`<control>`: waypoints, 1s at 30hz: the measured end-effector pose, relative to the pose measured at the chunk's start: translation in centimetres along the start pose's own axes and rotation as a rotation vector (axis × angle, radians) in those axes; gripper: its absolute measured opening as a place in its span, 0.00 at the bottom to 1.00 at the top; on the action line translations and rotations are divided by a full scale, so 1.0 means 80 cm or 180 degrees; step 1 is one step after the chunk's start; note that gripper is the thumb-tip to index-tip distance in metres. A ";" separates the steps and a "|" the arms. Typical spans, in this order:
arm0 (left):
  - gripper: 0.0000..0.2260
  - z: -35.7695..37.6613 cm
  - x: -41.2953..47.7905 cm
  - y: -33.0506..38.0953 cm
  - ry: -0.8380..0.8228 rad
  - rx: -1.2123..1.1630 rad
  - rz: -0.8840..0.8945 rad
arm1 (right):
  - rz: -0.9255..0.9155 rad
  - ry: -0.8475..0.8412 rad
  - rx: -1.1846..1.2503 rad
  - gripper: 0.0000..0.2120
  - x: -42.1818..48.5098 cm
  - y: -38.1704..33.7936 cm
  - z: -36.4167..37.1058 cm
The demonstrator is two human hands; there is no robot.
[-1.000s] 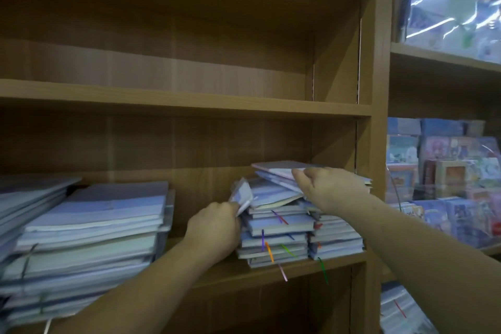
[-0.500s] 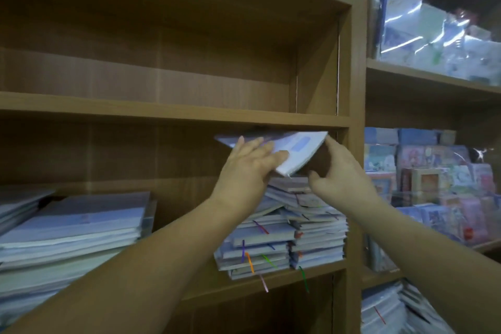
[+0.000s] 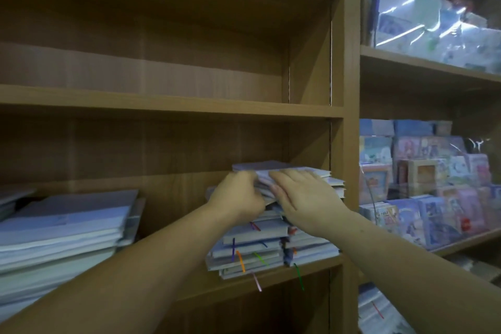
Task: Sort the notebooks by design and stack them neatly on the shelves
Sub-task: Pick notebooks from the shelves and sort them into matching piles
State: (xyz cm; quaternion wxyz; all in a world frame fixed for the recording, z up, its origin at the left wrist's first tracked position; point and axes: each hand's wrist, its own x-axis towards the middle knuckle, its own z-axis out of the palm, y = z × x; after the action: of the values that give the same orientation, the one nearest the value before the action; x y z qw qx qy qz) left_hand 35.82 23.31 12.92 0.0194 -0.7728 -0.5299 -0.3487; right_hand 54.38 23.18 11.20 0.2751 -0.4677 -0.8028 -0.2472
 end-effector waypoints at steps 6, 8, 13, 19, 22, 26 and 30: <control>0.13 0.003 -0.027 -0.045 -0.0006 0.0205 0.0254 | 0.0383 0.0186 -0.0294 0.30 0.025 -0.002 0.023; 0.12 -0.004 -0.042 -0.055 0.0117 0.0084 0.0442 | 0.0639 -0.0057 -0.0198 0.29 0.031 -0.004 0.022; 0.10 -0.009 -0.097 -0.067 0.0780 0.0223 0.1017 | 0.0440 0.0467 -0.0318 0.22 0.009 -0.053 0.014; 0.08 0.001 -0.179 -0.075 0.1008 -0.0271 0.0998 | -0.0293 0.1135 0.0062 0.10 -0.077 -0.140 0.026; 0.08 0.035 -0.230 -0.107 0.0733 -0.0461 0.0649 | -0.0044 0.0733 0.0372 0.12 -0.124 -0.166 0.071; 0.08 0.115 -0.327 -0.168 -0.0131 -0.0699 -0.0573 | 0.0803 -0.1012 0.1688 0.15 -0.198 -0.179 0.163; 0.10 0.202 -0.417 -0.220 -0.0800 -0.0664 -0.1631 | 0.1695 -0.2001 0.2227 0.21 -0.263 -0.177 0.264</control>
State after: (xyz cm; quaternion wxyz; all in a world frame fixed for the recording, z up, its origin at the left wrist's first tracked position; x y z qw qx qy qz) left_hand 23.07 10.63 -23.92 -0.2145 -0.6488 -0.6672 -0.2965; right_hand 46.02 17.83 -20.31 0.2141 -0.5870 -0.7344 0.2651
